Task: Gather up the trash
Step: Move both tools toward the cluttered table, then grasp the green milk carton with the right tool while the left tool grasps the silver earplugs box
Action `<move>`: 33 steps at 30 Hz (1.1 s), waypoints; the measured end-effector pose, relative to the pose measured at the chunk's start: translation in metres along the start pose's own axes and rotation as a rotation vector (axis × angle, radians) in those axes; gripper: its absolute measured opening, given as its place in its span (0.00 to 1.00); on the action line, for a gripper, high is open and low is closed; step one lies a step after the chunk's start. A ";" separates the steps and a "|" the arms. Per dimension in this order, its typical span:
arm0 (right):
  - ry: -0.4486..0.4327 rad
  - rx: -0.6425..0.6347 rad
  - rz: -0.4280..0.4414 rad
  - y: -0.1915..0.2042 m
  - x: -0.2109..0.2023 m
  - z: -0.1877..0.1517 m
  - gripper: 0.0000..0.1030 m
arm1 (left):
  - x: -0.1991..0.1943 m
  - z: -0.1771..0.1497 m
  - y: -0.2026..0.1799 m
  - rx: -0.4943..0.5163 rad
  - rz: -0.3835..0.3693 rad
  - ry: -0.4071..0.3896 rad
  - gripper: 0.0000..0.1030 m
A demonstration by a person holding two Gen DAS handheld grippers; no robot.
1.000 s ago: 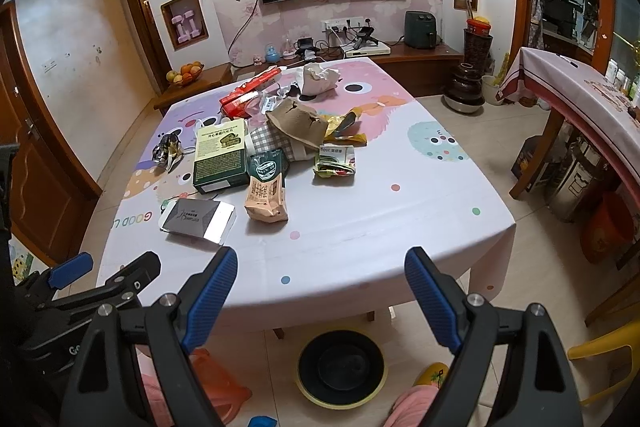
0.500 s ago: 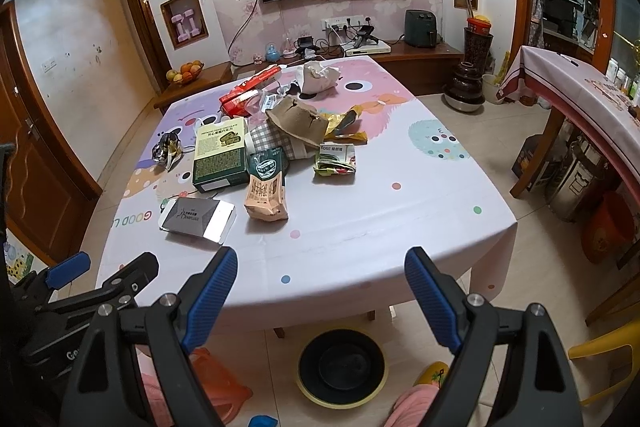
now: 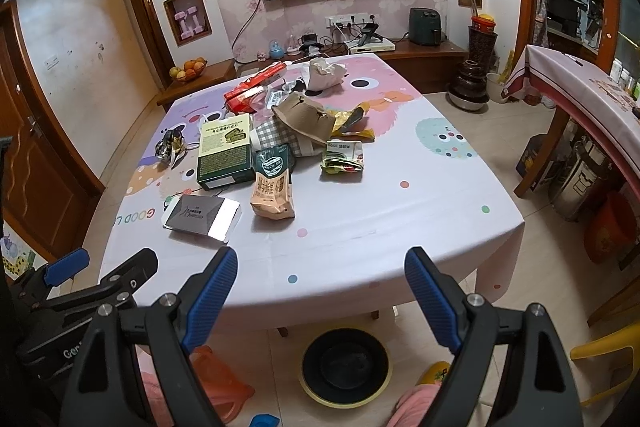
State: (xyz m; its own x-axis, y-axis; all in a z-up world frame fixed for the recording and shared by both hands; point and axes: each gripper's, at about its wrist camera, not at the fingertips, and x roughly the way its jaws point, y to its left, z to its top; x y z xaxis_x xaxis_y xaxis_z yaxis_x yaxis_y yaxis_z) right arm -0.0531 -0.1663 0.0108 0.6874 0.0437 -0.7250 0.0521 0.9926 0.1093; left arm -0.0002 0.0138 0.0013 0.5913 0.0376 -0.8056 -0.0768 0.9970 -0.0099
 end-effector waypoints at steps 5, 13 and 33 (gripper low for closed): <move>0.007 -0.001 0.007 0.003 0.006 0.001 0.84 | 0.006 0.003 0.005 -0.001 0.003 0.007 0.93; 0.023 -0.008 0.020 0.004 0.014 0.005 0.84 | 0.015 0.005 0.007 0.002 0.009 0.010 0.93; 0.084 -0.042 0.056 0.036 0.072 0.027 0.84 | 0.081 0.036 0.044 -0.021 -0.032 0.097 0.93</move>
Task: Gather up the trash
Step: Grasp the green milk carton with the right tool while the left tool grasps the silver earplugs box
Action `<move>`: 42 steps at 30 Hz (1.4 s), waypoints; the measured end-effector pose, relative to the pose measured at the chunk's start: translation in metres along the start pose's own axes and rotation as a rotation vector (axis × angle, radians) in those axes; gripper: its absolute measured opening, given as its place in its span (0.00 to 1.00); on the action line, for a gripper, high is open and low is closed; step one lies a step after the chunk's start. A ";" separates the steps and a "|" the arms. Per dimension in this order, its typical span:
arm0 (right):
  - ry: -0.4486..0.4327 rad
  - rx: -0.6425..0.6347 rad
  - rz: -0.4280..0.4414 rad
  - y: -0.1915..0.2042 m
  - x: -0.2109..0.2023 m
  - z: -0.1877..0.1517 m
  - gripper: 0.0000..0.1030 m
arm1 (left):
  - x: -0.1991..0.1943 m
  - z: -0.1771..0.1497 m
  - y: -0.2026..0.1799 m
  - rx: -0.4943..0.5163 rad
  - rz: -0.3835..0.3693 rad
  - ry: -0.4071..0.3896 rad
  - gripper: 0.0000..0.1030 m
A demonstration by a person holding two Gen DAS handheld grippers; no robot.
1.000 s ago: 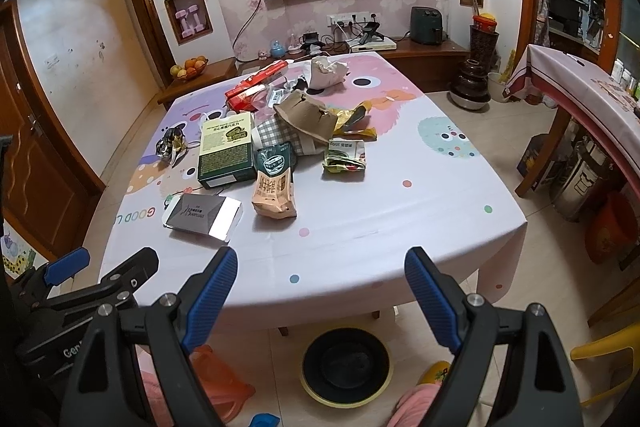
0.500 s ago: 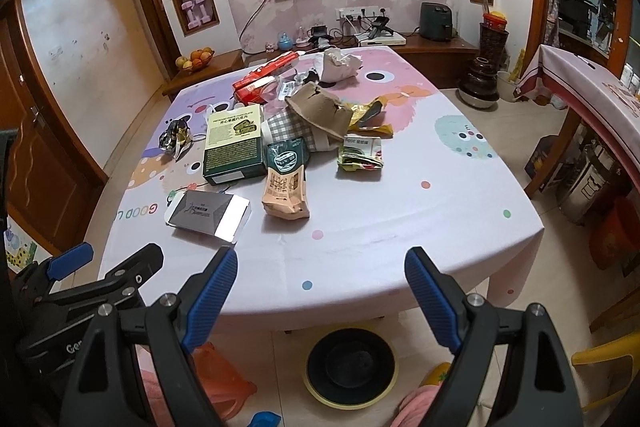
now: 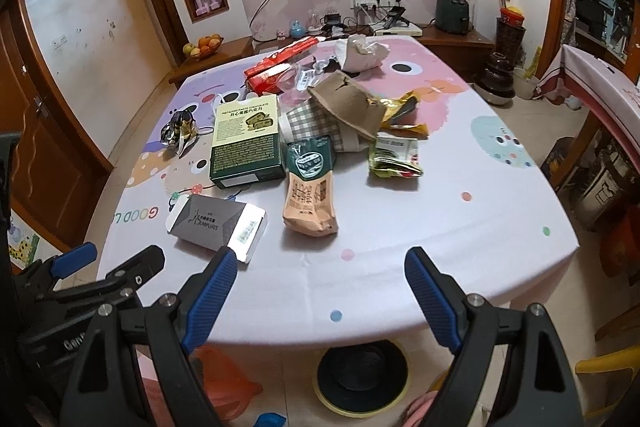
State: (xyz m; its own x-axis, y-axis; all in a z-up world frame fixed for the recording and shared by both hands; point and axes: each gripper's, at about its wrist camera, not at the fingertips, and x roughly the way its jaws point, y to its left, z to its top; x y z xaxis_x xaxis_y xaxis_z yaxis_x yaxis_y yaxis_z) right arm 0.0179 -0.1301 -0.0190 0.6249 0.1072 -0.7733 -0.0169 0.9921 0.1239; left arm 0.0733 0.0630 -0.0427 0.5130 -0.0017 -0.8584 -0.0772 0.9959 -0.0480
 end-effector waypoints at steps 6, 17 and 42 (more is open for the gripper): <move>0.031 0.024 0.028 0.003 0.030 0.016 0.83 | 0.034 0.023 0.002 0.022 -0.115 0.072 0.91; 0.136 0.073 0.074 0.003 0.097 0.048 0.69 | 0.079 0.037 0.040 -0.107 -0.133 0.176 0.91; 0.298 0.032 0.202 0.037 0.118 0.012 0.40 | 0.105 0.023 0.052 -0.314 -0.218 0.324 0.90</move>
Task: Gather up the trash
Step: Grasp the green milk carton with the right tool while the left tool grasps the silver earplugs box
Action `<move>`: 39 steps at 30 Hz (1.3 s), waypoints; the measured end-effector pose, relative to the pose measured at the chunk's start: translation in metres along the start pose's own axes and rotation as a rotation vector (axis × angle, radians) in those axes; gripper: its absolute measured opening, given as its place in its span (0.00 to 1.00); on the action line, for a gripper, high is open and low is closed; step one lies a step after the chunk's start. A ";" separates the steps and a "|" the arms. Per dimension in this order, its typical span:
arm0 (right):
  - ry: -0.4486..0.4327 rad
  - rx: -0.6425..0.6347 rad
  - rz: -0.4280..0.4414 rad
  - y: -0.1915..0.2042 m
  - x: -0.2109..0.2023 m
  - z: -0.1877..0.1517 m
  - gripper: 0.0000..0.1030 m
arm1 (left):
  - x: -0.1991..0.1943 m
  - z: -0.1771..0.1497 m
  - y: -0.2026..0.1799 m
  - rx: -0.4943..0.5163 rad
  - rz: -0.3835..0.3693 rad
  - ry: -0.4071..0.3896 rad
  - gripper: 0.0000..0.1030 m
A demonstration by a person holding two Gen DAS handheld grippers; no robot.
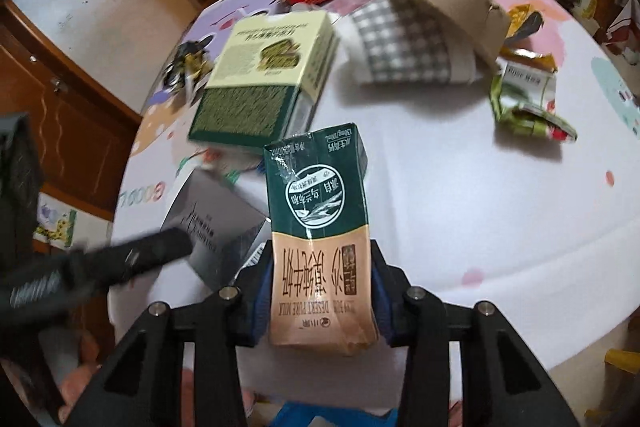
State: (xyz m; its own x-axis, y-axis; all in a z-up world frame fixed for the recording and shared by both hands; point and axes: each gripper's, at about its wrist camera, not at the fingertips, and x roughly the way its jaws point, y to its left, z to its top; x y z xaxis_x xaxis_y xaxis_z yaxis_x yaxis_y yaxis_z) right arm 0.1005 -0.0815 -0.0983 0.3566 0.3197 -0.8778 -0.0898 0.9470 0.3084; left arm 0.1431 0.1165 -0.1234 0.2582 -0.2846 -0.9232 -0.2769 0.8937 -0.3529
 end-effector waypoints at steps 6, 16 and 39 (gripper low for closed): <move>-0.038 0.019 -0.012 -0.008 -0.011 -0.003 0.40 | 0.008 0.006 -0.012 -0.067 0.069 -0.012 0.90; -0.084 0.037 -0.031 -0.030 -0.023 0.004 0.40 | 0.031 0.007 -0.052 -0.131 0.176 -0.022 0.90; -0.163 0.028 -0.109 -0.039 -0.062 -0.033 0.40 | -0.002 -0.074 -0.093 0.277 0.220 -0.237 0.29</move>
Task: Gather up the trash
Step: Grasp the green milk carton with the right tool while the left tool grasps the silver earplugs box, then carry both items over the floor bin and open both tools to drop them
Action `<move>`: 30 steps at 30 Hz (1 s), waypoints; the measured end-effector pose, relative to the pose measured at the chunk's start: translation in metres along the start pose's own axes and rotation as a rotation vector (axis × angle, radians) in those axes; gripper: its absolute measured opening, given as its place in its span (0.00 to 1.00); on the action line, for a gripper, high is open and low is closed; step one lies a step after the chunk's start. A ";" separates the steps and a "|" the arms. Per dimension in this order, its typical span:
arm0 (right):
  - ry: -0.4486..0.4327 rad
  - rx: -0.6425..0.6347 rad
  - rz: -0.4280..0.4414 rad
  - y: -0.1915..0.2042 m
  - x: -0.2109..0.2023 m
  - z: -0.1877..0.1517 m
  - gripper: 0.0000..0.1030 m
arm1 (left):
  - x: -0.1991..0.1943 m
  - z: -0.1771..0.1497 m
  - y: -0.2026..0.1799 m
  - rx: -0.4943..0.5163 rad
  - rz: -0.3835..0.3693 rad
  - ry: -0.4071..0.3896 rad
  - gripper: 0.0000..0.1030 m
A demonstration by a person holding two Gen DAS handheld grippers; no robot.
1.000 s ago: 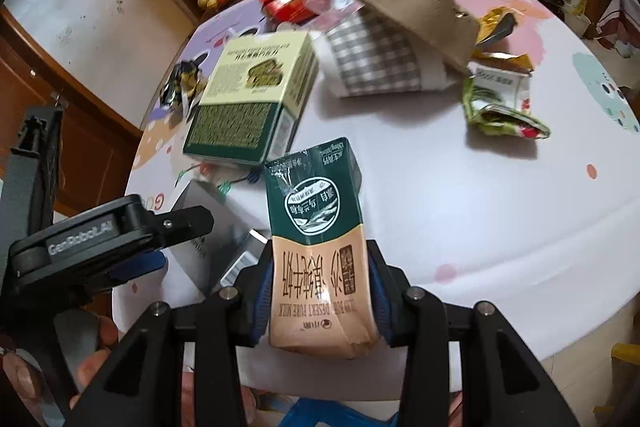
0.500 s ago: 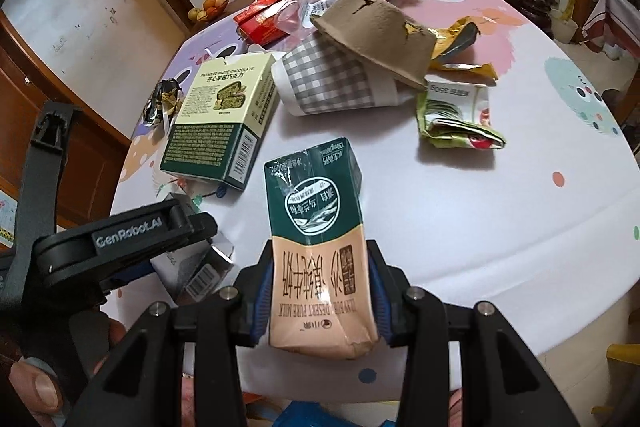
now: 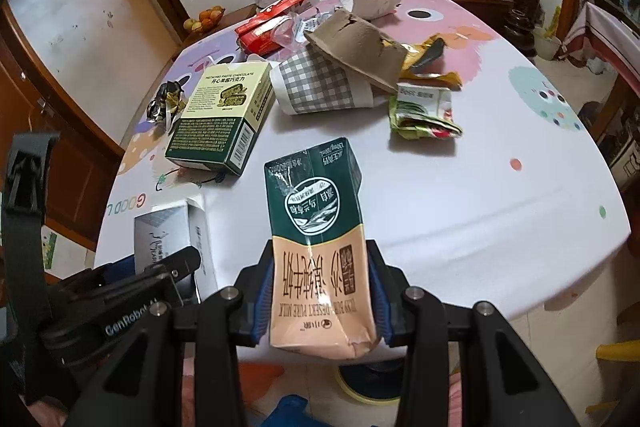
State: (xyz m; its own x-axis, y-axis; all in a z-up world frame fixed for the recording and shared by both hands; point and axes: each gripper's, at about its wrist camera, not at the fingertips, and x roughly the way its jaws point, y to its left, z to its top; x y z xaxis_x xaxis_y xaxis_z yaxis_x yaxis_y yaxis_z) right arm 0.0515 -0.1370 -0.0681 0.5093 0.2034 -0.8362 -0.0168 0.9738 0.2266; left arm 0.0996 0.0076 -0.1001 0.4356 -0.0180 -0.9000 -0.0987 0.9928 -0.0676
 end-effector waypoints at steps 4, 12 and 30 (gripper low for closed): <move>0.000 0.019 0.010 -0.003 -0.009 -0.012 0.40 | -0.009 0.002 -0.004 0.037 -0.028 -0.008 0.26; 0.019 0.050 0.022 -0.010 -0.014 -0.031 0.40 | 0.007 -0.013 0.025 -0.018 -0.045 0.058 0.57; 0.025 0.085 0.057 -0.026 -0.016 -0.043 0.40 | 0.019 -0.031 0.000 0.113 0.028 0.100 0.57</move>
State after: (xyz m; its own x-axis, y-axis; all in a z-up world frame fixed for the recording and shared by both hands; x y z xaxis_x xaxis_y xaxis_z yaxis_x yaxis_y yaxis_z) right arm 0.0065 -0.1617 -0.0820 0.4879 0.2614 -0.8328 0.0285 0.9488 0.3145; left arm 0.0803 0.0039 -0.1302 0.3423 0.0036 -0.9396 -0.0062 1.0000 0.0016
